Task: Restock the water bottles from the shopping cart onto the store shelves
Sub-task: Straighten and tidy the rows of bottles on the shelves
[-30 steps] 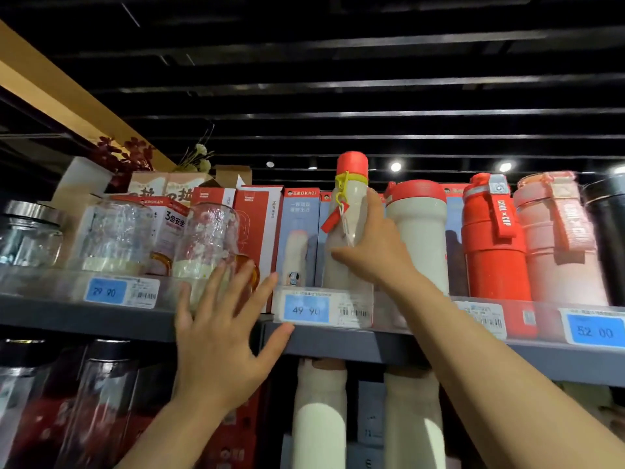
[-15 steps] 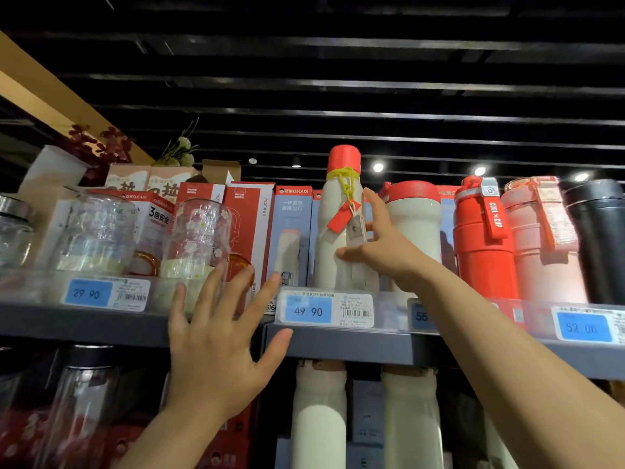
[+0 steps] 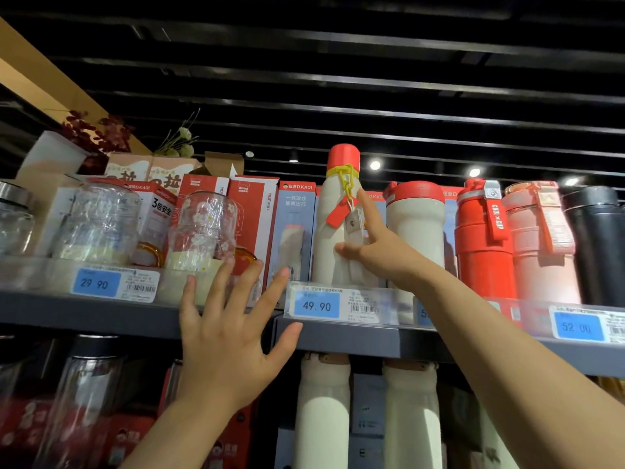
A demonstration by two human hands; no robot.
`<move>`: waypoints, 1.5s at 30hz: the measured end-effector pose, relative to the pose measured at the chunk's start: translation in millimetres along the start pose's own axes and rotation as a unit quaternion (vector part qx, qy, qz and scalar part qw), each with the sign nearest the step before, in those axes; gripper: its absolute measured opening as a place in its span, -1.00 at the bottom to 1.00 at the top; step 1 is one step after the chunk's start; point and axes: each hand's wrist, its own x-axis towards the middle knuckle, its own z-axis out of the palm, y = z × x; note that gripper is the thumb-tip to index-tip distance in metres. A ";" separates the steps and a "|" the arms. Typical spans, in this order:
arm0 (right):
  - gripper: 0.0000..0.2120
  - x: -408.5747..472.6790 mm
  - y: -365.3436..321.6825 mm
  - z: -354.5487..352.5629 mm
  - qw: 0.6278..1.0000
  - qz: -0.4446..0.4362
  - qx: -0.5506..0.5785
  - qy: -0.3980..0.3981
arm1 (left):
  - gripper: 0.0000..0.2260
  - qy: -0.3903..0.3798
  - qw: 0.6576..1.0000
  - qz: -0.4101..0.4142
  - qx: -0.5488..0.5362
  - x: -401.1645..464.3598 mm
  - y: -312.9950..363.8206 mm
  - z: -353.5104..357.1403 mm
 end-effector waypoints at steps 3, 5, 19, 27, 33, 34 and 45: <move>-0.15 -3.6 -3.2 0.2 0.999 0.015 -0.036 0.015 | -0.46 -0.007 1.000 -0.001 0.000 -0.1 -0.2 0.0; -0.14 -8.3 -10.0 4.8 0.996 0.008 -0.073 0.053 | -0.46 -0.008 1.000 -0.001 -0.001 -0.1 0.1 -0.3; 0.02 4.6 -19.9 41.1 0.957 -0.008 -0.229 0.176 | -0.47 0.002 1.000 0.006 -0.002 0.6 -0.6 1.1; 0.04 -6.0 -16.0 21.6 0.966 0.016 -0.220 0.133 | -0.48 0.046 0.999 0.018 0.007 0.8 -1.6 5.5; 0.08 -2.0 -29.9 51.3 0.893 0.041 -0.400 0.202 | -0.46 0.034 0.999 0.012 0.013 -0.2 -1.5 5.3; 0.09 0.9 -30.8 52.6 0.900 0.052 -0.387 0.196 | -0.46 0.033 0.999 0.012 0.013 -0.3 -1.7 5.0; 0.03 2.0 -16.3 18.7 0.989 0.018 -0.109 0.102 | -0.47 0.073 0.997 0.024 0.020 0.2 -3.0 9.1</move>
